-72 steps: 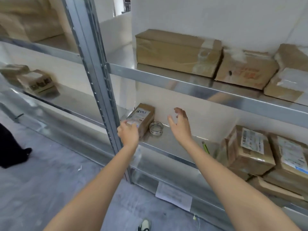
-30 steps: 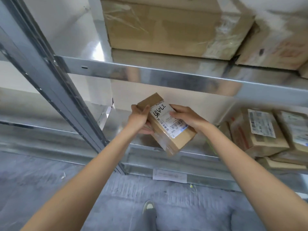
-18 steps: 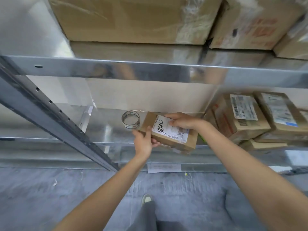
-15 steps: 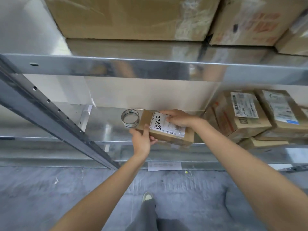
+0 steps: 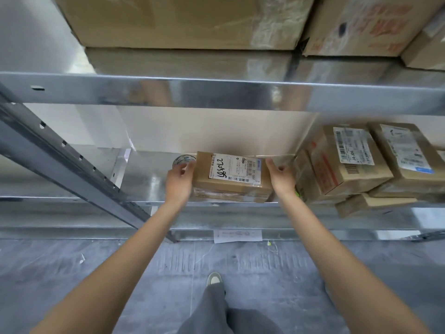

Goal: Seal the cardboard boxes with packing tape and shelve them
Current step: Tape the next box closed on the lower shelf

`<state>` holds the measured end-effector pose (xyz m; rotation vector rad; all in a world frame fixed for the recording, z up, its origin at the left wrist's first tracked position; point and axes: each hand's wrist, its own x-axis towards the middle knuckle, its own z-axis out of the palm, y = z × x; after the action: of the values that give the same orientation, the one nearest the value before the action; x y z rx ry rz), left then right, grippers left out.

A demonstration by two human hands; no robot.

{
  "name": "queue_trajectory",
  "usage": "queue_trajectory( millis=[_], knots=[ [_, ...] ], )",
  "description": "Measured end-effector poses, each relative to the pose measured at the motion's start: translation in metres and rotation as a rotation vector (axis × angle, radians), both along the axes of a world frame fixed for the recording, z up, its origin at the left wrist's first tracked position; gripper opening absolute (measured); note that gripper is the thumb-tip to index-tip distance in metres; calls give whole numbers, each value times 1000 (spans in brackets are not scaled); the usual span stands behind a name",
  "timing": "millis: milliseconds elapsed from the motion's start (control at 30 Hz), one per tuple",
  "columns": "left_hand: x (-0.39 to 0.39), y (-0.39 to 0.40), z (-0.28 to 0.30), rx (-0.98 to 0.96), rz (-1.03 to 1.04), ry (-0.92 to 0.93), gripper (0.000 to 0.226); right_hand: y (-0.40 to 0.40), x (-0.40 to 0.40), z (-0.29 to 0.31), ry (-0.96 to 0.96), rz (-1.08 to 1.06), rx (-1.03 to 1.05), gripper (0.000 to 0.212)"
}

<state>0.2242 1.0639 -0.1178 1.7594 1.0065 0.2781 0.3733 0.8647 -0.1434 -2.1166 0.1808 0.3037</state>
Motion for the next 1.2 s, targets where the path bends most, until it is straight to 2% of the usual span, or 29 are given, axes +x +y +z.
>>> queue_trajectory(
  millis=[67,167,267,400,600,667,733,767,867,933,1000,1100,1200],
  knots=[
    [17,2,2,-147,-100,16,46,5,3,-3,119,63,-21,56],
    [33,-4,-5,-268,-162,23,48,15,5,4,115,116,-72,52],
    [36,-7,-7,-338,-129,-25,38,15,10,8,108,81,-31,52],
    [34,-8,-4,-371,-141,-41,37,12,11,12,118,119,-52,52],
    [33,12,3,-455,-180,29,35,12,13,18,207,133,-52,63],
    [33,15,5,-484,-156,34,49,11,10,22,279,108,-19,79],
    [30,16,5,-589,-105,-26,70,7,12,21,320,102,62,85],
    [28,17,5,-642,-99,-59,71,5,11,25,316,95,93,82],
    [20,19,3,-745,-102,-192,41,-3,6,38,246,63,158,70],
    [18,12,3,-713,-80,-287,37,-10,-2,36,189,52,262,55],
    [16,4,-2,-627,-62,-328,44,-14,-16,29,112,34,353,42],
    [8,-8,-17,-544,-26,-361,66,-18,-32,16,65,-10,384,21],
    [0,-16,-25,-474,-36,-335,61,-23,-36,4,123,-45,410,17]
  ],
)
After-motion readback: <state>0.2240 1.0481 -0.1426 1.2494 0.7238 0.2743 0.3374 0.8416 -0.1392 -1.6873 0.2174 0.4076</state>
